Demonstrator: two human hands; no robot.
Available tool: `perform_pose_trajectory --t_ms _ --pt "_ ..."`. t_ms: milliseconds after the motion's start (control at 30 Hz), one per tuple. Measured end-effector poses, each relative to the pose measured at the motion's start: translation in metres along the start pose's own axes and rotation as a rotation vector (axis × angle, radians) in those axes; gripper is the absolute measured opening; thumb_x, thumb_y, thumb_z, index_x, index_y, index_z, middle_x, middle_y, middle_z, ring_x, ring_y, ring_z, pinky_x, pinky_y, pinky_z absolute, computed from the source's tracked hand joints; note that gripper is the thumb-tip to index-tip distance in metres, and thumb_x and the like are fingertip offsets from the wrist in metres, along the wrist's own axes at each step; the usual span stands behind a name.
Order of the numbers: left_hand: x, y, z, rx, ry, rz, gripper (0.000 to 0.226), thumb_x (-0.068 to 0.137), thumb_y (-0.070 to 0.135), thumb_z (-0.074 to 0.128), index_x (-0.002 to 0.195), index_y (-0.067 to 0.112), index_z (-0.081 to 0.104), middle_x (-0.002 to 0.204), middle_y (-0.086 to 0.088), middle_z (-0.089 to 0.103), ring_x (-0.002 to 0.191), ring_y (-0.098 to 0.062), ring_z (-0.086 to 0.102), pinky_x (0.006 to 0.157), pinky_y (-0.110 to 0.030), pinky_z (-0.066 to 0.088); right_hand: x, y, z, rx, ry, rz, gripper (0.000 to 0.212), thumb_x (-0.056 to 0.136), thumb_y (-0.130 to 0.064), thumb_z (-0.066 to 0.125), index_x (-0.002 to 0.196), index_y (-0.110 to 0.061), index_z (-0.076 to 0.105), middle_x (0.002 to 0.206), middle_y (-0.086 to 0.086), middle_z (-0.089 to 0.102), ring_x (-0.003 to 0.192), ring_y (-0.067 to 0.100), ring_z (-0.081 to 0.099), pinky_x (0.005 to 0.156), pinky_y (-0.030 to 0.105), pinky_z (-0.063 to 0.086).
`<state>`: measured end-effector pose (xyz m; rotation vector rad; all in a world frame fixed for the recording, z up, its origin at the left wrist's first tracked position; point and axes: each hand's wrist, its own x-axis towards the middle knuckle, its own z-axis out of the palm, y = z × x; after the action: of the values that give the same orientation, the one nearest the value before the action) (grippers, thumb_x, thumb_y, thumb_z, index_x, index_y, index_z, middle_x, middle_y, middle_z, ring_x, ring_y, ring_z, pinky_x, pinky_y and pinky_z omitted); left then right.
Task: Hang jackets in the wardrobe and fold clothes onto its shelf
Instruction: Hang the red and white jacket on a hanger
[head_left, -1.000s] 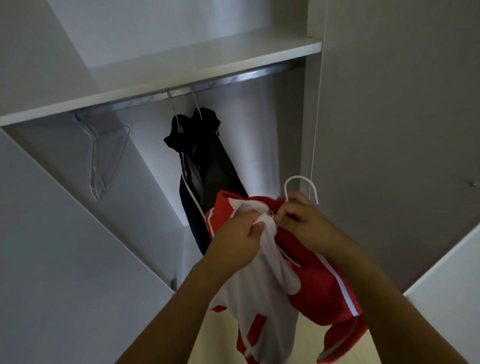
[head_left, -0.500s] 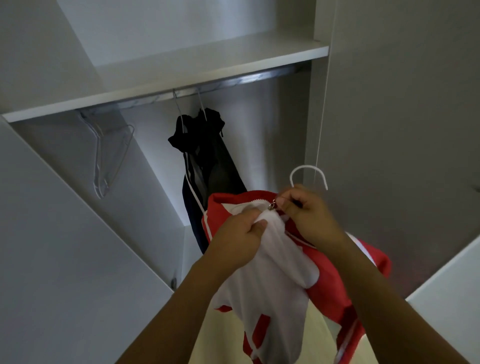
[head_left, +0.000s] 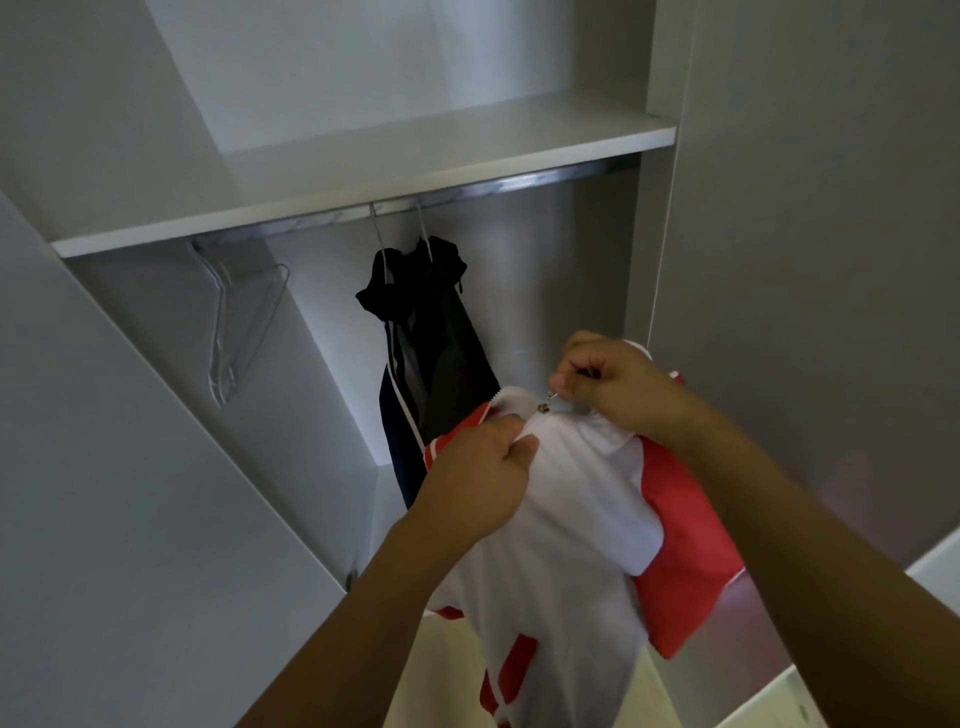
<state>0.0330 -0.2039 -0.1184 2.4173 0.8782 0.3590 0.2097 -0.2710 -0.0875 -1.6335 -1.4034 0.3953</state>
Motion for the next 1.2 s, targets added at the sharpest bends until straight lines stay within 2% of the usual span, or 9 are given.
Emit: perform_pose_trajectory --t_ms 67,267,467,633,733,833,933,1067,1200 --pt "0.003 -0.001 -0.005 -0.027 0.010 -0.024 0.035 0.103 0.037 0.037 0.128 0.019 0.055 0.113 -0.002 0.061 0.090 -0.009 0.051 0.081 -0.023 0.038 0.004 -0.001 0.004 0.071 0.014 0.039 0.031 0.088 -0.005 0.066 0.062 -0.021 0.058 0.075 -0.006 0.051 0.068 0.011 0.051 0.072 0.029 0.042" --pt "0.002 0.011 0.005 -0.160 0.128 -0.046 0.030 0.103 0.035 0.038 0.076 0.029 0.047 0.072 0.008 0.049 0.067 -0.005 0.049 0.057 -0.010 0.034 0.015 -0.006 0.014 0.010 -0.012 0.008 0.017 0.088 -0.014 0.068 0.073 -0.024 0.066 0.077 -0.006 0.058 0.074 0.011 0.056 0.073 0.027 0.046" --pt "0.001 0.003 -0.010 -0.358 0.113 -0.113 0.026 0.100 0.033 0.048 0.086 0.016 0.061 0.083 0.002 0.060 0.080 -0.010 0.058 0.071 -0.017 0.038 0.015 -0.006 0.014 0.013 -0.045 0.015 0.013 0.089 -0.011 0.065 0.076 -0.013 0.066 0.083 0.001 0.053 0.079 0.021 0.057 0.079 0.034 0.047" --pt "-0.002 0.003 -0.013 -0.286 0.072 -0.107 0.025 0.100 0.033 0.048 0.076 0.032 0.053 0.074 0.009 0.052 0.068 0.001 0.051 0.060 -0.007 0.036 0.012 -0.013 0.012 0.072 -0.033 0.024 0.021 0.090 -0.013 0.065 0.069 -0.016 0.062 0.079 -0.001 0.050 0.073 0.013 0.051 0.074 0.027 0.042" --pt "-0.003 0.009 -0.008 -0.366 0.142 -0.068 0.013 0.098 0.034 0.052 0.086 0.037 0.051 0.077 0.008 0.058 0.068 0.000 0.055 0.061 -0.008 0.040 0.011 -0.015 0.011 0.058 -0.024 0.007 0.023 0.092 -0.012 0.062 0.070 -0.018 0.063 0.080 -0.001 0.053 0.075 0.010 0.054 0.077 0.026 0.044" --pt "0.004 0.010 -0.011 -0.402 0.100 -0.079 0.009 0.096 0.021 0.053 0.097 0.030 0.054 0.085 0.000 0.062 0.065 0.004 0.058 0.056 -0.008 0.045 0.011 -0.017 0.009 0.288 0.093 0.049 0.027 0.097 -0.010 0.052 0.075 -0.020 0.065 0.085 -0.009 0.062 0.075 -0.007 0.058 0.073 0.012 0.045" --pt "0.007 0.005 -0.021 -0.586 0.047 -0.271 0.010 0.096 0.015 0.052 0.102 0.017 0.059 0.086 -0.009 0.066 0.063 -0.006 0.065 0.059 -0.021 0.057 0.012 -0.009 -0.001 0.445 0.277 0.136 0.029 0.093 -0.010 0.057 0.067 -0.020 0.061 0.065 -0.013 0.060 0.062 -0.002 0.057 0.067 0.018 0.044" --pt "0.007 0.002 -0.033 -0.863 -0.030 -0.330 0.011 0.097 0.009 0.054 0.106 0.004 0.050 0.091 -0.024 0.066 0.064 -0.029 0.069 0.056 -0.038 0.059 -0.002 -0.001 -0.001 0.198 0.153 0.016 0.041 0.085 -0.010 0.069 0.050 -0.026 0.055 0.072 -0.008 0.042 0.062 0.002 0.046 0.068 0.017 0.036" --pt "0.013 0.012 -0.042 -0.936 -0.072 -0.270 0.009 0.098 0.009 0.053 0.101 0.001 0.056 0.091 -0.026 0.069 0.070 -0.033 0.071 0.056 -0.037 0.058 -0.017 0.002 0.020 -0.278 -0.103 -0.116 0.030 0.074 -0.047 0.076 0.055 -0.037 0.054 0.082 -0.012 0.030 0.074 -0.001 0.039 0.072 0.019 0.031"
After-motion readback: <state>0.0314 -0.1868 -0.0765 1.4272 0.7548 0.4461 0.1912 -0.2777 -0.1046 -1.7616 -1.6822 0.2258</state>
